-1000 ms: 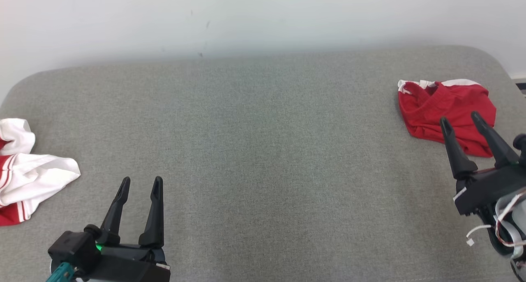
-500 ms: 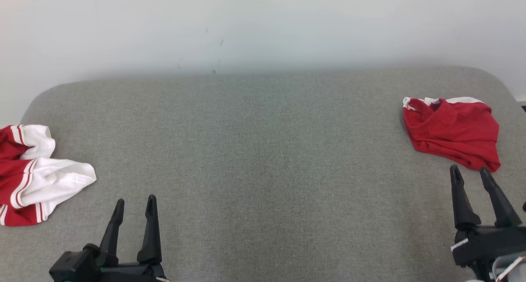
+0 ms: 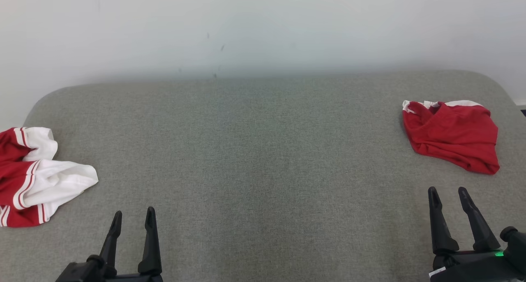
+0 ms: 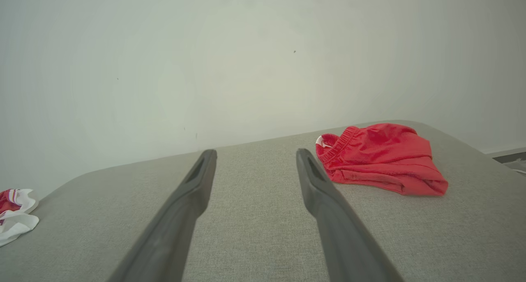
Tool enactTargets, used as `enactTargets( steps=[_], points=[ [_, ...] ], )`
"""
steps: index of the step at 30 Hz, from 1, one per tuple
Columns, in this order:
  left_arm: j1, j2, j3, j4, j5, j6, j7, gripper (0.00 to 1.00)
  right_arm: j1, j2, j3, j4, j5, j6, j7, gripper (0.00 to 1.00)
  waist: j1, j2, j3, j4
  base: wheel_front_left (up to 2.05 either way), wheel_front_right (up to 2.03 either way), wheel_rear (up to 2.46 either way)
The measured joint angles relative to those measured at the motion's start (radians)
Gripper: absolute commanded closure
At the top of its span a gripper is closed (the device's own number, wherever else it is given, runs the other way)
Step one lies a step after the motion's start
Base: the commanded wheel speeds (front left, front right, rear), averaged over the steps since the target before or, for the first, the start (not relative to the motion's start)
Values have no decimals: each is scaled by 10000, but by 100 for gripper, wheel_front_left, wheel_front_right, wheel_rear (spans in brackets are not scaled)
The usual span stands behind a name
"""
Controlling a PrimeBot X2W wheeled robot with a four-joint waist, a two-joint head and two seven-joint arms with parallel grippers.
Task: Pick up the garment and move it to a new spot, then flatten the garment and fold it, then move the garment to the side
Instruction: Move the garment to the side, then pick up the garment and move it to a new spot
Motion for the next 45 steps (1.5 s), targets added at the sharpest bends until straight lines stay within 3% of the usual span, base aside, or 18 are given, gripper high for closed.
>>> enactTargets(
  steps=[16, 34, 45],
  points=[
    [-12, -10, 4, 100, 589, -23, 0, 0, 13, 31, -50, 61, -1143, 65, 0, 0, 0, 1, -32, 120, 0, 0, 0],
    [-87, -213, 180, 192, 909, -293, 0, 0, 69, 414, -430, 213, -1317, 571, 0, 0, 0, 2, 16, 266, 0, 0, 0],
    [-464, -303, 107, 299, 940, -454, 0, 0, 129, 658, -408, 36, -1567, 920, 0, 0, 0, 2, 173, 990, 0, 0, 0]
  ],
)
